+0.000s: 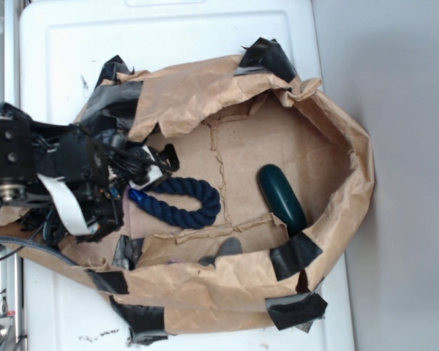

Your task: Grab the blue rope.

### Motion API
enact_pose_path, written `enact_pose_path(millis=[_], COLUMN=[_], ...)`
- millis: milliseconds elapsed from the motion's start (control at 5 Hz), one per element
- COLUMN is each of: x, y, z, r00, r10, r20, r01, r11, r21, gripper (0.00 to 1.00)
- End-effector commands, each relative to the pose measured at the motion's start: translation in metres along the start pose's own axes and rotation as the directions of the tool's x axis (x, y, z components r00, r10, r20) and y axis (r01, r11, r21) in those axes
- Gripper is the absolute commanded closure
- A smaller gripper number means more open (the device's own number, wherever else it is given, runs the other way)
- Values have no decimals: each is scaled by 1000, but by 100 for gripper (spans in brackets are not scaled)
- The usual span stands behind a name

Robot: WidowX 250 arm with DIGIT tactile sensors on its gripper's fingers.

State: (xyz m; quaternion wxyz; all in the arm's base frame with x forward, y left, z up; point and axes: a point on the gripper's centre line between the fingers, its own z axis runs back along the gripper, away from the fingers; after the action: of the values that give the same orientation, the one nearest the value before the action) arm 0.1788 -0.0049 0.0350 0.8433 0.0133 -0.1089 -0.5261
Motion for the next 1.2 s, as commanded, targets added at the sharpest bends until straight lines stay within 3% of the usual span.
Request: enact_pose_path(millis=[0,400,600,1000], x=[6,6,9,-9], y=[12,63,84,95], z=[48,57,48,17], r00=[993,984,982,987], r10=[92,168,188,159], r20=[73,54,32,-32], r01=[-81,-152,-177,-162], r11=[987,962,960,975], r21=[-140,-225,-218,-153], gripper=[0,0,0,0])
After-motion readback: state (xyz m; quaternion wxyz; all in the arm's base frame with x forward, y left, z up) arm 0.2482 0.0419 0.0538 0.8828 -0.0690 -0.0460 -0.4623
